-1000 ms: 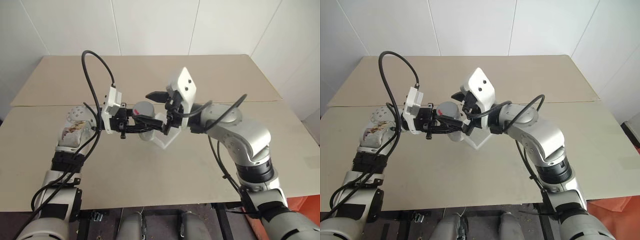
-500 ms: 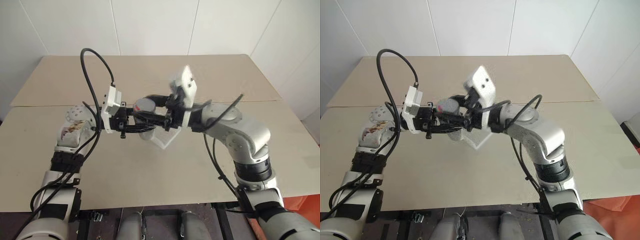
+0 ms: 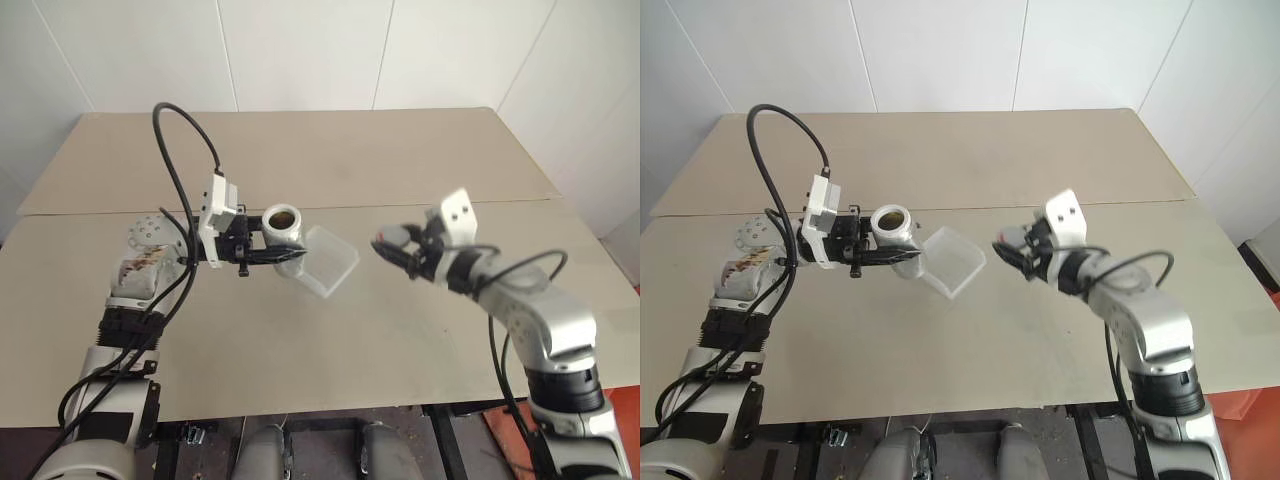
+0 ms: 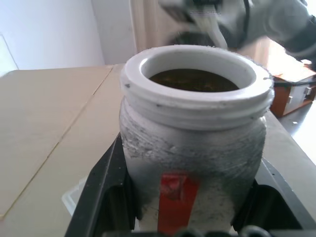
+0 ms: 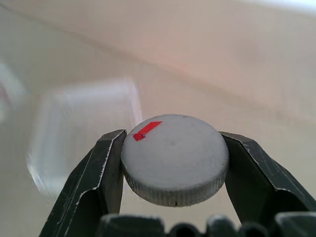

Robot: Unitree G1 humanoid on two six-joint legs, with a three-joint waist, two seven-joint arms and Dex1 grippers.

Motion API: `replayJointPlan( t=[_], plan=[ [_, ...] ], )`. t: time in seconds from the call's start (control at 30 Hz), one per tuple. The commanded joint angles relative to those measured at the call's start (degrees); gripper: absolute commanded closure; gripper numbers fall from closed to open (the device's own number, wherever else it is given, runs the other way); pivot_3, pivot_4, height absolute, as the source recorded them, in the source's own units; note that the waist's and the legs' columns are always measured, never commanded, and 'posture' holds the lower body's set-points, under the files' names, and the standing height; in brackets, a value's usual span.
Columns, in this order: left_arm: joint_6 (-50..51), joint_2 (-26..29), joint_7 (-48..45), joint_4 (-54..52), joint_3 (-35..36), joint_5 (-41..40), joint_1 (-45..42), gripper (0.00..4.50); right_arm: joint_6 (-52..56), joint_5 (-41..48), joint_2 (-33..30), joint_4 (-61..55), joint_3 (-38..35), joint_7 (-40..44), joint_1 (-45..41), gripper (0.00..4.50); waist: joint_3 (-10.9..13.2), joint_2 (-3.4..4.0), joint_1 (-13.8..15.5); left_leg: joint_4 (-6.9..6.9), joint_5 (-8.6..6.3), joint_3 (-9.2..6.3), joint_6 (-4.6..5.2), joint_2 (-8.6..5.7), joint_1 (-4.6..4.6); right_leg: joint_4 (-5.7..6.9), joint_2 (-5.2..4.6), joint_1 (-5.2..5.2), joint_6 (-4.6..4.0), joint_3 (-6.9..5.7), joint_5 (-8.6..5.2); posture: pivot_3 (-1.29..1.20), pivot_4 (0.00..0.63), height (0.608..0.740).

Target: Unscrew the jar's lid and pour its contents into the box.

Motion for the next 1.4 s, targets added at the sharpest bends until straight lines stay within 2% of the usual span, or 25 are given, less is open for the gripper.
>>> replayJointPlan(
  t=[0.03,0.07,0.13,0.27,0.33,0.5,0.57,0.63,0.7,0.73,0.8,0.9,1.13,1.4],
  plan=[
    [-1.87,0.55,2.27,0.03,1.84,0.71,-0.26,2.56,-4.06,-1.5,1.85,0.16,0.22,-0.28,1.86,1.74,0.0,0.0,-0.09,0.0,0.0,0.0,0.0,0.0,0.02,-0.02,0.0,0.0,0.0,0.02,0.0,0.0,0.15,0.74],
    [-2.22,0.4,3.0,0.14,1.96,1.04,-0.32,2.56,-4.72,-2.48,2.15,0.89,0.89,-0.24,2.51,1.74,0.0,0.0,-0.06,0.0,0.0,0.0,0.0,0.0,0.03,-0.04,0.01,-0.01,0.0,0.03,0.0,0.0,0.15,0.74],
    [-3.02,-0.04,4.39,0.27,2.11,1.59,-0.44,2.56,-4.88,-3.14,2.77,2.27,1.51,0.1,3.23,1.02,0.0,0.0,0.09,0.01,0.0,-0.01,0.0,-0.01,0.04,-0.08,0.0,0.0,0.0,0.03,0.0,0.0,0.15,0.74],
    [-6.98,-0.79,7.01,0.62,1.17,4.2,-0.77,2.56,-3.1,-2.9,1.81,2.17,1.77,1.71,3.25,0.03,0.0,0.0,0.31,0.02,0.0,-0.02,0.0,-0.02,0.03,-0.07,0.0,0.01,0.0,0.03,0.0,0.0,0.15,0.74],
    [-9.87,-1.5,9.77,1.15,0.7,6.71,-1.02,2.56,-2.13,-2.82,0.26,0.97,1.5,2.74,3.03,0.03,0.0,0.0,0.47,0.02,0.0,-0.02,0.0,-0.02,0.02,-0.06,0.0,0.03,0.01,0.0,0.01,0.0,0.15,0.74],
    [-25.12,-4.19,26.24,5.76,-2.36,22.38,-3.92,2.56,4.73,3.52,-5.68,-5.95,-2.42,7.31,-0.54,0.03,0.0,-0.01,1.13,0.04,-0.03,-0.02,0.04,-0.07,0.02,-0.1,-0.04,0.08,0.05,-0.03,0.04,0.0,0.15,0.74],
    [-33.13,-4.59,35.48,9.28,-4.55,31.35,-5.88,2.56,9.8,7.01,-7.77,-8.27,-2.96,8.86,-3.57,0.03,0.0,-0.01,1.31,0.05,-0.03,-0.03,0.04,-0.06,0.01,-0.14,-0.04,0.09,0.05,-0.05,0.04,0.0,0.15,0.74],
    [-43.83,-1.52,55.33,14.73,-12.17,52.15,-9.91,2.56,14.63,12.27,-10.15,-9.96,-3.0,12.54,-7.47,0.03,0.01,-0.03,1.52,0.07,-0.03,-0.03,0.04,-0.07,0.02,-0.14,-0.05,0.08,0.04,-0.04,0.05,0.0,0.15,0.74],
    [-48.89,2.08,74.68,19.73,-21.17,70.59,-14.67,2.56,16.49,15.36,-11.75,-10.7,-2.83,14.85,-9.9,0.03,0.01,-0.03,1.64,0.02,-0.03,-0.05,0.04,-0.08,0.05,-0.18,-0.04,0.11,0.03,-0.07,0.08,0.0,0.15,0.74],
    [-48.96,4.01,85.15,22.05,-27.2,80.3,-17.84,2.56,16.75,16.08,-12.32,-10.82,-2.64,15.47,-10.89,0.03,0.0,-0.03,1.7,-0.01,-0.03,-0.05,0.04,-0.07,0.04,-0.13,-0.04,0.12,0.03,-0.09,0.08,0.0,0.15,0.74],
    [-48.07,5.55,101.54,27.21,-36.34,93.23,-23.23,2.56,17.1,17.12,-13.08,-10.62,-2.3,16.34,-12.61,0.03,0.0,-0.03,1.8,-0.07,-0.03,-0.05,0.04,-0.09,0.02,-0.15,-0.05,0.19,0.08,-0.18,0.12,0.0,0.15,0.74],
    [-44.96,4.3,116.58,35.05,-45.92,104.14,-30.02,2.56,17.07,18.23,-14.2,-10.24,-2.35,17.77,-14.71,0.03,0.01,-0.04,1.85,-0.04,-0.09,0.03,0.14,-0.12,-0.05,-0.19,-0.12,0.14,0.15,-0.17,0.14,0.0,0.15,0.74],
    [-39.04,-0.61,131.24,44.86,-56.5,112.8,-36.02,2.56,16.13,18.76,-14.02,-11.17,-3.34,17.24,-15.08,0.03,0.02,-0.05,1.95,0.17,-0.04,0.38,0.07,-0.08,-0.55,-0.12,-0.15,-0.23,0.17,-0.41,0.14,0.0,0.15,0.74],
    [-36.08,-1.51,134.49,48.57,-58.31,112.07,-37.54,2.56,15.68,21.1,-13.25,-12.8,-5.15,15.78,-14.06,0.03,0.02,-0.06,1.7,0.19,-0.04,0.4,0.06,-0.06,-0.53,-0.07,-0.16,-0.23,0.17,-0.41,0.14,0.0,0.15,0.74]
  ],
)
